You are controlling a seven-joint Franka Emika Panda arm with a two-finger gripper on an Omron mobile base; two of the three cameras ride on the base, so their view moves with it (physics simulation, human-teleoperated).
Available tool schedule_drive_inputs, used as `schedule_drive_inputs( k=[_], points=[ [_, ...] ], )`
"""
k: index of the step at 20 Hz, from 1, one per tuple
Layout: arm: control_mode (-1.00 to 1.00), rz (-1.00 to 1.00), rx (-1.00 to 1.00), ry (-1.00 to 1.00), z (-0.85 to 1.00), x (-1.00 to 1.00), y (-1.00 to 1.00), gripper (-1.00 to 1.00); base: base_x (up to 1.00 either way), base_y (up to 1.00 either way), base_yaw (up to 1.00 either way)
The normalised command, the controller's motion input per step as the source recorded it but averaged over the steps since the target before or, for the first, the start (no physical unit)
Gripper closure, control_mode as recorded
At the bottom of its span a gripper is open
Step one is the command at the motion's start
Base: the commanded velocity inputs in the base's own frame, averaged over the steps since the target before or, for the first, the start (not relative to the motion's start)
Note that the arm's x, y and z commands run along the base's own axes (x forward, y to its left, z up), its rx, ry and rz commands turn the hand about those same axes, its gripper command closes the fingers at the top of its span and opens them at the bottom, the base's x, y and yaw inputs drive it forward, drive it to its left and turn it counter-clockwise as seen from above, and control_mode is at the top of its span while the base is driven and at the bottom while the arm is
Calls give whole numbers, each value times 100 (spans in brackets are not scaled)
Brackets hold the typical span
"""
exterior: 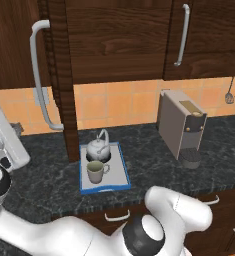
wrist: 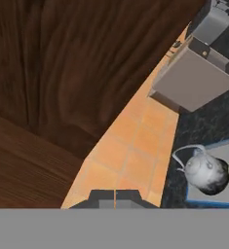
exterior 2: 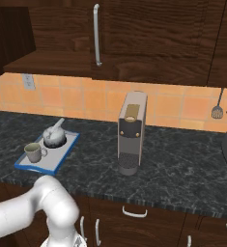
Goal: Pick the kettle from the counter and place it on the tray. Then pick the mug from the cabinet and place it on the tray. Then close the cabinet doors.
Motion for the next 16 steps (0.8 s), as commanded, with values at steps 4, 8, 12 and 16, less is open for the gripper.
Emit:
schedule_drive_inputs(
  k=[4, 8, 12, 16],
  points=[
    [-100, -6, 1, -7, 8, 63, -16, 100, 0, 0, 0],
    [-100, -12, 0, -19, 6, 31, -70, 100, 0, 0, 0],
    [-100, -13, 0, -25, 8, 14, -100, 100, 0, 0, 0],
    [-100, -8, 0, -23, 9, 12, -100, 100, 0, 0, 0]
  ],
)
